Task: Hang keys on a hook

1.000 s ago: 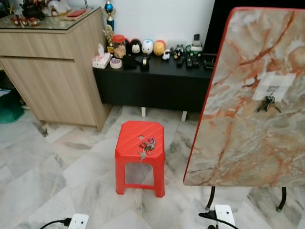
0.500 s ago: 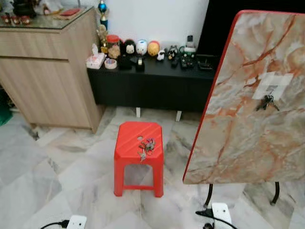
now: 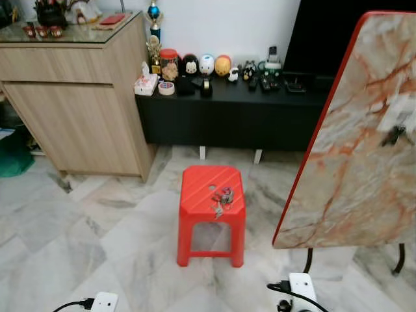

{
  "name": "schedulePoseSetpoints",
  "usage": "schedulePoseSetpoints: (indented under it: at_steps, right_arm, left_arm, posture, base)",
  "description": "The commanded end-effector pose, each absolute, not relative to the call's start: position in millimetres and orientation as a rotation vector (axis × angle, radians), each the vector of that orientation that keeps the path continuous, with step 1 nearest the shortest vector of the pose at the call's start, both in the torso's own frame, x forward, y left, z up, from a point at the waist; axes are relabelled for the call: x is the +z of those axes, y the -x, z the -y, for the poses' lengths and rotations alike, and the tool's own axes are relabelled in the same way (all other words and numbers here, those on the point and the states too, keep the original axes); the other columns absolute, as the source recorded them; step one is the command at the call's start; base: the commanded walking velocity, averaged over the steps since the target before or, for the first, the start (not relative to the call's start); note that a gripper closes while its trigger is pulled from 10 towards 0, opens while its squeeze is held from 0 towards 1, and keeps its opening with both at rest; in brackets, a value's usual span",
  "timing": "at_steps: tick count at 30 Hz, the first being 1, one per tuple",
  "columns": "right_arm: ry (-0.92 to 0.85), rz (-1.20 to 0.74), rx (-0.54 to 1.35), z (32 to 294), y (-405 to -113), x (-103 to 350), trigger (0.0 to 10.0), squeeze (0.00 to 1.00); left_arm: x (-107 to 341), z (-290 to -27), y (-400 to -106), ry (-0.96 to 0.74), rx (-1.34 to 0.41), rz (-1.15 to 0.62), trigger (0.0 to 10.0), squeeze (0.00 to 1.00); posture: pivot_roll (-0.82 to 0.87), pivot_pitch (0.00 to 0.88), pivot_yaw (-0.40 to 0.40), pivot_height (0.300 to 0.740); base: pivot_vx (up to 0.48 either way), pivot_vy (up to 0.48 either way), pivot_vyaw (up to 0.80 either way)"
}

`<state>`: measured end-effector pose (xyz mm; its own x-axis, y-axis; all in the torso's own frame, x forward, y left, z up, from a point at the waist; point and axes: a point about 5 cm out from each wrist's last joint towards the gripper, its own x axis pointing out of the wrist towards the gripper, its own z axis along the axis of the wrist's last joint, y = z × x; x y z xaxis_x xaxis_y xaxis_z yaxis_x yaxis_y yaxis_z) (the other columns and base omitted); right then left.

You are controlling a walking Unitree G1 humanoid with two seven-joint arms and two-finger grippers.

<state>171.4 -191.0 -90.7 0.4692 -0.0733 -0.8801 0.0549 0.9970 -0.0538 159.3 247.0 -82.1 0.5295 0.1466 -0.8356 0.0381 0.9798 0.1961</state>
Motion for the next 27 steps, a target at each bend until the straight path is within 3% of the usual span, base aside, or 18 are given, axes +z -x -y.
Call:
schedulePoseSetpoints:
  at_steps: [1,10,27]
  right_arm:
    - [0.015,-1.062,-0.078,188.8,-177.7,-88.1,10.0,0.00]
    - [0.016,-1.062,-0.077,189.1,-177.8,-88.1,10.0,0.00]
    - [0.012,-1.058,-0.077,189.2,-178.2,-87.8,10.0,0.00]
  left_arm:
    - [-82.9,-247.1,-157.7,-0.205,0.061,-1.025,10.0,0.00]
    - [-82.9,-247.0,-157.7,-0.206,0.061,-1.024,10.0,0.00]
    - [-82.7,-246.0,-158.5,-0.203,0.049,-1.020,10.0,0.00]
  posture:
    - [0.05,0.000,-0.019,0.740]
    - [0.06,0.000,-0.021,0.740]
    - [0.06,0.000,-0.023,0.740]
  base:
    - [0.000,0.322,0.00]
    - [0.000,0.317,0.00]
    - [0.000,0.000,0.00]
